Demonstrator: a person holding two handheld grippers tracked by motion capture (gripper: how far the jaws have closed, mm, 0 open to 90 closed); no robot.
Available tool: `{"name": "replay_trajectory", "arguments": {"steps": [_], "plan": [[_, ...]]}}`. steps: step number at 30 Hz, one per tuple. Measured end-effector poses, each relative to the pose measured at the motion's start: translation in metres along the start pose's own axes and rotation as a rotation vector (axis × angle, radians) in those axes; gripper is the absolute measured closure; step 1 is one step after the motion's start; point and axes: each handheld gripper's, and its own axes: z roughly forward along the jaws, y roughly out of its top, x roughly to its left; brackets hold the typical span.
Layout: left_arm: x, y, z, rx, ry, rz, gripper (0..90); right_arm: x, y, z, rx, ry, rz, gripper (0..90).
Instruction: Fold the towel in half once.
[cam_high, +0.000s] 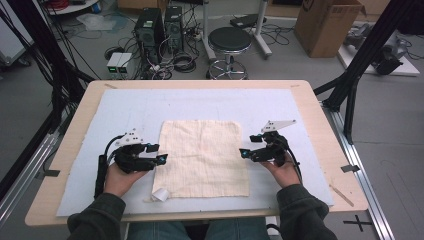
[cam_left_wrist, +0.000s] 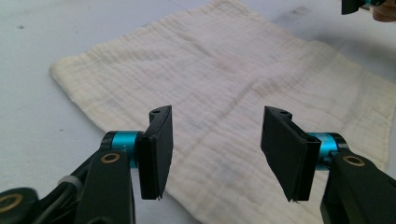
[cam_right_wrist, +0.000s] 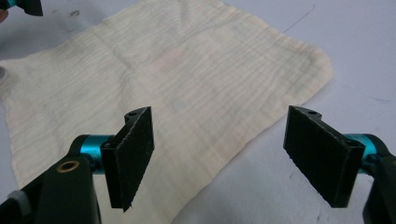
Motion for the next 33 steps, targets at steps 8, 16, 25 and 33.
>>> {"name": "replay_trajectory", "arguments": {"steps": [8, 16, 25, 33], "plan": [[0.014, 0.02, 0.008, -0.026, 0.017, -0.024, 45.8, -0.015, 0.024, 0.005, -0.004, -0.022, 0.007, 23.3], [0.032, 0.038, 0.016, -0.034, 0.067, -0.048, 48.8, -0.029, 0.051, 0.015, 0.019, -0.033, 0.014, 25.6], [0.054, 0.052, 0.033, -0.019, 0.153, -0.075, 52.0, -0.049, 0.063, 0.03, 0.018, -0.064, 0.038, 35.2], [0.07, 0.043, 0.051, -0.014, 0.233, -0.123, 55.9, -0.062, 0.055, 0.051, 0.062, -0.096, 0.077, 45.6]]}}
